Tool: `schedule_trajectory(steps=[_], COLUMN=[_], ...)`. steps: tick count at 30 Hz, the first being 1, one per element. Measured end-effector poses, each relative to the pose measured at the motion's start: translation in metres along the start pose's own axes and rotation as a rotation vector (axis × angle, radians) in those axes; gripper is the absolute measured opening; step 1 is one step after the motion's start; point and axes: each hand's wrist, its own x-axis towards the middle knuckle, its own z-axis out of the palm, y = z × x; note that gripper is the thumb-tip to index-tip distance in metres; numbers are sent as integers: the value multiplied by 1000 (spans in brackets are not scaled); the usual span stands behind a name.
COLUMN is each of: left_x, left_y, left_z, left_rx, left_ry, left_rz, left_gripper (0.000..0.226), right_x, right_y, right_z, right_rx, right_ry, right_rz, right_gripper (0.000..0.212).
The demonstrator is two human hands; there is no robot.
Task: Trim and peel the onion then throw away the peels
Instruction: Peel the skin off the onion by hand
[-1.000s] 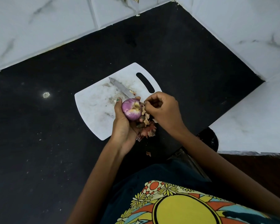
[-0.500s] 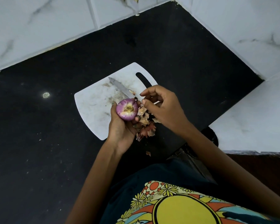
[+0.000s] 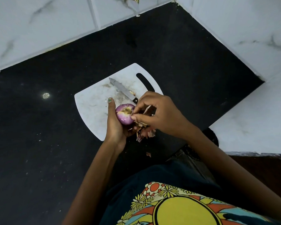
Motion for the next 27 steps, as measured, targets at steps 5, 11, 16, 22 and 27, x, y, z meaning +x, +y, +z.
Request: schedule_trajectory(steps=[5,11,16,22,27], left_x=[-2,-1,1,4,7], left_y=[5,2,-2,2,1], left_z=[-2,1,2,-2,-2], left_rx=[157,177,196,237,241], left_ry=[11,28,10,-71,-67], left_rz=[76,75,127,195,226], left_gripper=[72,77,68,65,68], right_x=[-2,0,-1,1,4], right_y=[3,1,0,9,16], right_z=[-1,-1,1,4,3], right_rx=[104,159,115,259,322], right_ry=[-49,-37,-56,-46,-27], right_rz=[119,160,136,183,255], right_gripper=[9,15,27,13,4])
